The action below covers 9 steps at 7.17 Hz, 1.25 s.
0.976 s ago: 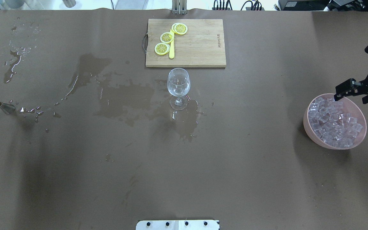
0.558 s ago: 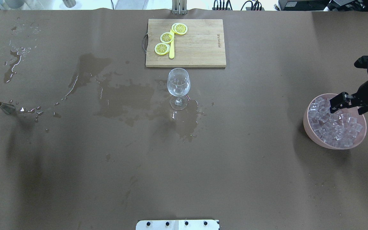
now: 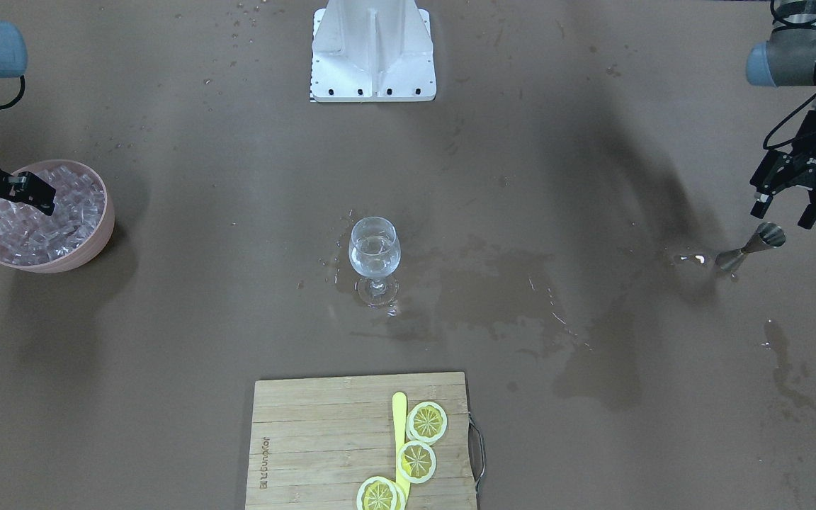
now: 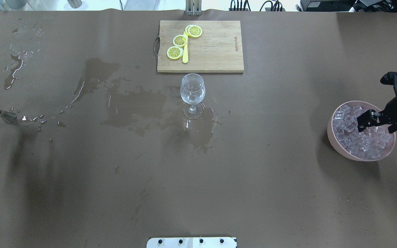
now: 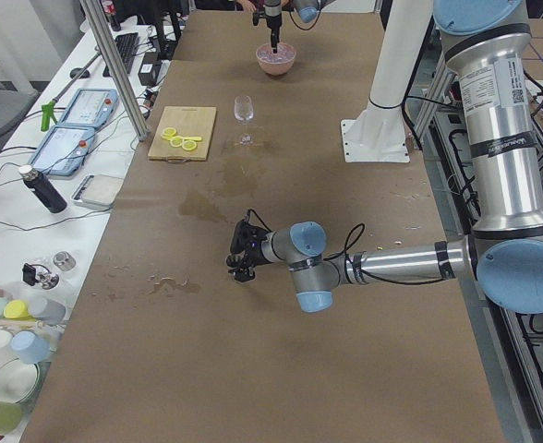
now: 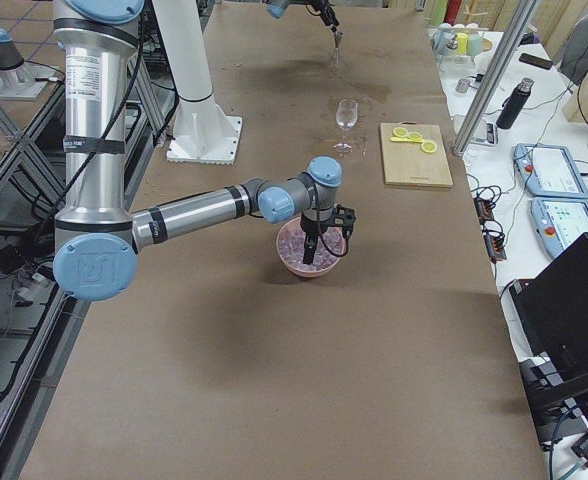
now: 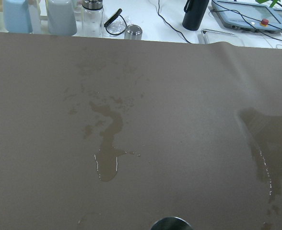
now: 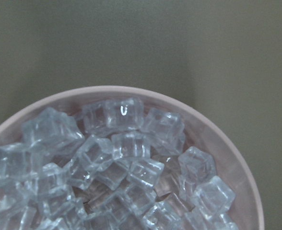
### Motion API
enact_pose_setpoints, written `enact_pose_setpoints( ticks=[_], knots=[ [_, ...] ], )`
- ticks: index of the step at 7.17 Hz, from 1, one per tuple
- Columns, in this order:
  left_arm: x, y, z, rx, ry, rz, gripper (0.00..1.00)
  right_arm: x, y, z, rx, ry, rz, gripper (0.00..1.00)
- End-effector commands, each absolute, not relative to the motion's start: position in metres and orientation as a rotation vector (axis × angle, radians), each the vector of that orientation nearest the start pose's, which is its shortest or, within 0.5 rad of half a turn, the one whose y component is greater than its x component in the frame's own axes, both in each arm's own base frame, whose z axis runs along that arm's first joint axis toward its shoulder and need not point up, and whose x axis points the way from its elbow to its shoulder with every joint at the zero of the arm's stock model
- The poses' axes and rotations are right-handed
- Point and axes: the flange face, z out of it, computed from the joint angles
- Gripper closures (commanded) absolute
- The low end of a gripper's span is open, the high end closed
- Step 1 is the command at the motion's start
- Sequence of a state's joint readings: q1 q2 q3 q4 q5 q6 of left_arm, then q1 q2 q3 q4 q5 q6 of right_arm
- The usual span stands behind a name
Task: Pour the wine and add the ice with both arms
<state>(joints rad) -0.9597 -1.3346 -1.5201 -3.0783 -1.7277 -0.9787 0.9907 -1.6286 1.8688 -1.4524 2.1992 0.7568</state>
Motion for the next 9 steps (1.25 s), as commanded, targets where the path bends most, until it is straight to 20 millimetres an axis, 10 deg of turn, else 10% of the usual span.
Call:
enact_pose_setpoints(
  ticks=[1,5,7,9],
  knots=[
    [0.139,-0.388,0.662,0.793,0.962,-0.237,0.02,-0.206,-0.445,0.542,-0.128,-0.694,0.057,0.02],
    [0.171,-0.416,0.681,0.842,0.915,-0.272,0.02,-0.236,-0.474,0.534,-0.132,-0.696,0.054,0.04],
    [0.177,-0.419,0.675,0.848,0.927,-0.266,0.02,-0.228,-0.466,0.502,-0.136,-0.706,0.058,0.04],
    [0.198,-0.416,0.671,0.864,0.932,-0.259,0.02,-0.217,-0.453,0.516,-0.154,-0.677,0.063,0.04]
  ],
)
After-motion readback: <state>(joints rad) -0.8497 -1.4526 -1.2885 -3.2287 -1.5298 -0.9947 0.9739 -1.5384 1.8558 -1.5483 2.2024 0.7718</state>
